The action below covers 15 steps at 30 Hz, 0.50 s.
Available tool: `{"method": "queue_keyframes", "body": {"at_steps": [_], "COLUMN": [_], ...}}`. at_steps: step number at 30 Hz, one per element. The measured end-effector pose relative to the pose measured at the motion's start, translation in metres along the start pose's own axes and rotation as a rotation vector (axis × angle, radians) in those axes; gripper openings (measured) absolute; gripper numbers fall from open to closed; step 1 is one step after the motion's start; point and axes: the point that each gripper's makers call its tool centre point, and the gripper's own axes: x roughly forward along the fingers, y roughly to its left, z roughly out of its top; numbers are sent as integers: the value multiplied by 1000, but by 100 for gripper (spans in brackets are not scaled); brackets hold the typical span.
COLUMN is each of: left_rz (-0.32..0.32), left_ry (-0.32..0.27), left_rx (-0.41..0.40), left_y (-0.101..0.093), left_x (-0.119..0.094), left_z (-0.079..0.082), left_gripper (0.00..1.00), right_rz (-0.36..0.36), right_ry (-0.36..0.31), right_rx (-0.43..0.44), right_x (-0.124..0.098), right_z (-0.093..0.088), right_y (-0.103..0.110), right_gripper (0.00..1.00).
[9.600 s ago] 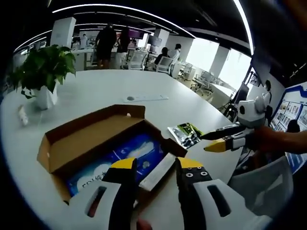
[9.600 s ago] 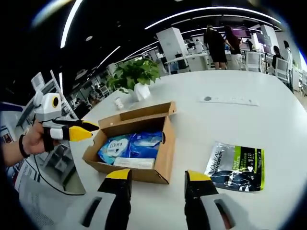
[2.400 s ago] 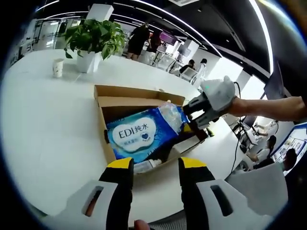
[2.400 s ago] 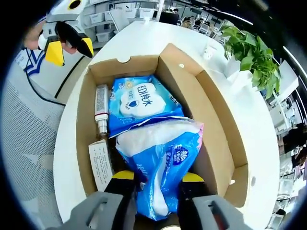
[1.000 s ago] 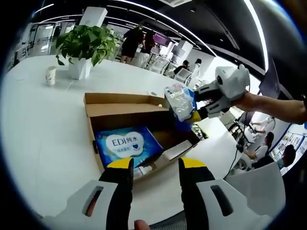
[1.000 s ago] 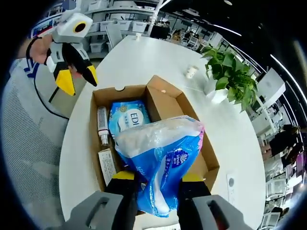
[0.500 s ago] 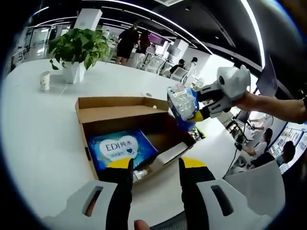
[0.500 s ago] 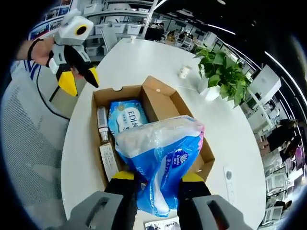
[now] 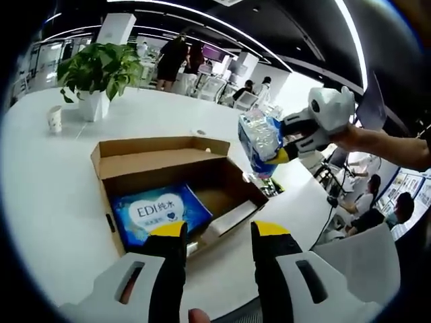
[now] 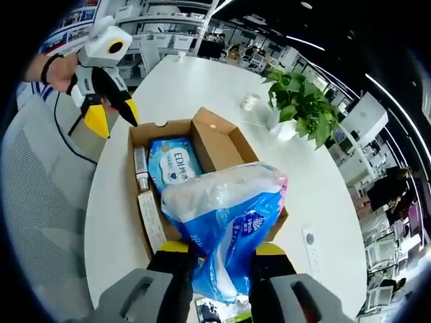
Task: Operate the shoe box by opening the lid, removing the specified soft item, and placing it in the target area until the item is outside and the box remains undamaged.
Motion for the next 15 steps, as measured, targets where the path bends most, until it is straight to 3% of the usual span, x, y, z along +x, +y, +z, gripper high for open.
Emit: {"method": "queue_keyframes", "body": {"at_steps": [6, 15], "left_rz": [-14, -39], "left_ry": [9, 30], "left_rx": [13, 34], "left_y": [-8, -24], "left_x": [9, 22], "left_z": [1, -3], "left_gripper": [38, 38], "right_rz": [-21, -24], "right_ry": [41, 114], "right_rx": [9, 27], "right_x": [-12, -23], "right_z": [-30, -81], "right_y": [-6, 2], "right_gripper": [28, 28]}}
